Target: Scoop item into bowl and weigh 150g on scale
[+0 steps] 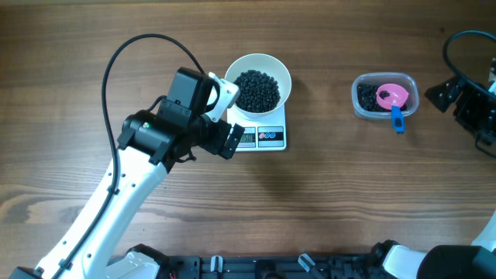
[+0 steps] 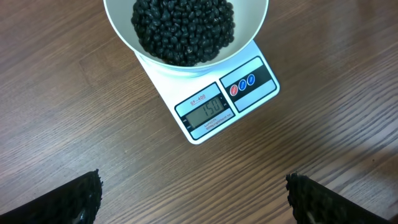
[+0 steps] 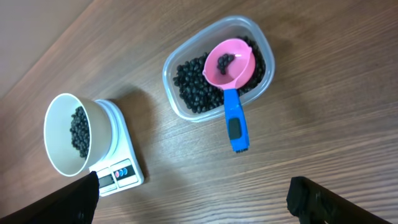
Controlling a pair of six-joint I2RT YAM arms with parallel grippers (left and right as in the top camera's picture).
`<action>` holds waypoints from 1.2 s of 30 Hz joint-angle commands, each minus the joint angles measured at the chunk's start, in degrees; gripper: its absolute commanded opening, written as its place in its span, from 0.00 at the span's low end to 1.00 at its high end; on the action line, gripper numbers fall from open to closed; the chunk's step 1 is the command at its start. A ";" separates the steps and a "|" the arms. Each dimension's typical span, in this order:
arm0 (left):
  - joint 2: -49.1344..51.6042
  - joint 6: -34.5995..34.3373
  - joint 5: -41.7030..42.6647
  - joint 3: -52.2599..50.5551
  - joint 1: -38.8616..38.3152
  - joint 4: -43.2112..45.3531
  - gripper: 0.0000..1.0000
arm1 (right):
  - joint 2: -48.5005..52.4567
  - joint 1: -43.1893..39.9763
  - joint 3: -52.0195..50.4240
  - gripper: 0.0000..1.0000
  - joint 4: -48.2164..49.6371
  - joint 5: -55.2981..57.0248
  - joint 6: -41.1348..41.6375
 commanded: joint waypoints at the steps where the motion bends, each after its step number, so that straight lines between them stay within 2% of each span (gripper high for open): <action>1: 0.11 -0.55 0.85 -0.37 -0.15 0.15 1.00 | -0.46 -0.02 0.85 1.00 -1.03 -2.21 1.38; 5: 0.11 -0.57 0.85 -0.37 -0.15 0.15 1.00 | -7.06 0.00 0.85 1.00 0.66 -2.12 1.16; 11: 0.11 -0.57 0.85 -0.37 -0.15 0.15 1.00 | -23.47 -0.02 0.85 1.00 2.36 -1.60 1.33; 16: 0.11 -0.55 0.85 -0.37 -0.15 0.15 1.00 | -30.99 -0.02 0.85 1.00 0.76 -0.63 6.32; 28: 0.11 -0.57 0.85 -0.37 -0.15 0.15 1.00 | -31.69 -0.02 0.72 1.00 -1.33 -0.24 5.70; 36: 0.11 -0.57 0.85 -0.37 -0.15 0.15 1.00 | -32.33 0.15 -5.35 1.00 4.35 -1.55 5.73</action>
